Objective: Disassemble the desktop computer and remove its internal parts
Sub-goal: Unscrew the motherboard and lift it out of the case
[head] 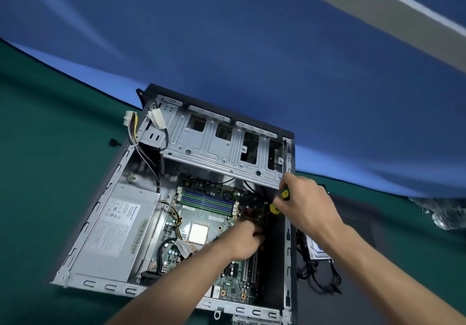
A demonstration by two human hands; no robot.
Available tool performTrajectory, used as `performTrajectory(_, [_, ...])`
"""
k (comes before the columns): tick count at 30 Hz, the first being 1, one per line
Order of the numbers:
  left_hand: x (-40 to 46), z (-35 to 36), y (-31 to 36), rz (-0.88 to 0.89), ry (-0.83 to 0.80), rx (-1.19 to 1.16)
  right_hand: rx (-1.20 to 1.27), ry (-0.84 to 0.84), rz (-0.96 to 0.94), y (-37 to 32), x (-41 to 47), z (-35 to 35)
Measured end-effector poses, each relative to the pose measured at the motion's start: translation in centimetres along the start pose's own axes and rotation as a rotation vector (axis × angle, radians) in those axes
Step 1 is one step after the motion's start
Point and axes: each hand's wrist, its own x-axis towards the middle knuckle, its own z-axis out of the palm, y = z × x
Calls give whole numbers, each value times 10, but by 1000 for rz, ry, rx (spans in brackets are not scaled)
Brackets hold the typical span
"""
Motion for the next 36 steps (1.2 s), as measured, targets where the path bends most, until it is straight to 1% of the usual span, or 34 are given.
performTrajectory(3, [-3,7,-4,-36,-92,31,-31,-5,-7,-2,5,5])
performTrajectory(5, [-2,5,-6,-47,-91,24,-42,-8,-10,-3,8,8])
performTrajectory(9, [2,0,-2,-62,-65,-120,-42,-31,-2,-3,11,11])
performTrajectory(13, [7,-5,-3,-147,-41,-243,-48,-41,-11,-2,12,15])
performTrajectory(18, [9,-7,-6,-192,-42,-346,-41,-26,-8,-1,12,16])
performTrajectory(27, [10,-7,-8,-183,-48,-336,-41,-36,-15,0,11,18])
performTrajectory(36, [12,-7,-9,-177,-69,-316,-32,-4,5,1,11,18])
